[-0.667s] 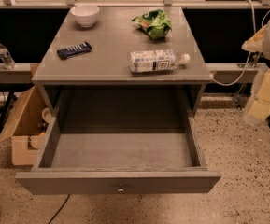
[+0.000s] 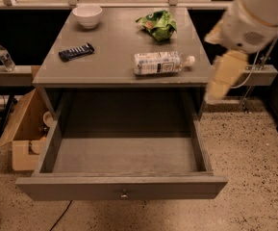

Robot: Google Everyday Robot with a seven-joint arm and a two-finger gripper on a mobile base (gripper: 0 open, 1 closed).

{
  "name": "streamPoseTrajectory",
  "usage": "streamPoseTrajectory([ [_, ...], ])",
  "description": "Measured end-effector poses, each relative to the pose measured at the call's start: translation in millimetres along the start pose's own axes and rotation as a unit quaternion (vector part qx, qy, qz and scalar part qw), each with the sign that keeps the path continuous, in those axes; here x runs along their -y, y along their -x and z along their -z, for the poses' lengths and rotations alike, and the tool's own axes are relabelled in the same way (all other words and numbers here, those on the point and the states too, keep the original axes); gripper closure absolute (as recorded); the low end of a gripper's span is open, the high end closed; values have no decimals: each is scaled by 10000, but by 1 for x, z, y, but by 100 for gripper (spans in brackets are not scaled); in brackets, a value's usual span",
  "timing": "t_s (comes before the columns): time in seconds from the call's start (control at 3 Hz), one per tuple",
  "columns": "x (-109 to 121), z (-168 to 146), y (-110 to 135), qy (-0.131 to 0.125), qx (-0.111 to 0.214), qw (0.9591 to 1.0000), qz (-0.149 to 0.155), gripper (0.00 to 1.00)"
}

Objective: Place blue plastic bottle into top drawer

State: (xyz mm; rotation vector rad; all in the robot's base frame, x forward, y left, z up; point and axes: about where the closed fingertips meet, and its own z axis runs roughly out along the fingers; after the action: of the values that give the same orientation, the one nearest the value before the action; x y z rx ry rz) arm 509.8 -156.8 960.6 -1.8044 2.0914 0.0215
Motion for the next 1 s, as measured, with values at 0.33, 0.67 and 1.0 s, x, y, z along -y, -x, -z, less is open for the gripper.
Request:
streamPoseTrajectory([
  [0.33,44,-46,55,67,399,9987,300,0],
  [0.67,76,-97,109,133,546,9976,395,0],
  [1.0,94,-128,136,184,520,9976,429,0],
])
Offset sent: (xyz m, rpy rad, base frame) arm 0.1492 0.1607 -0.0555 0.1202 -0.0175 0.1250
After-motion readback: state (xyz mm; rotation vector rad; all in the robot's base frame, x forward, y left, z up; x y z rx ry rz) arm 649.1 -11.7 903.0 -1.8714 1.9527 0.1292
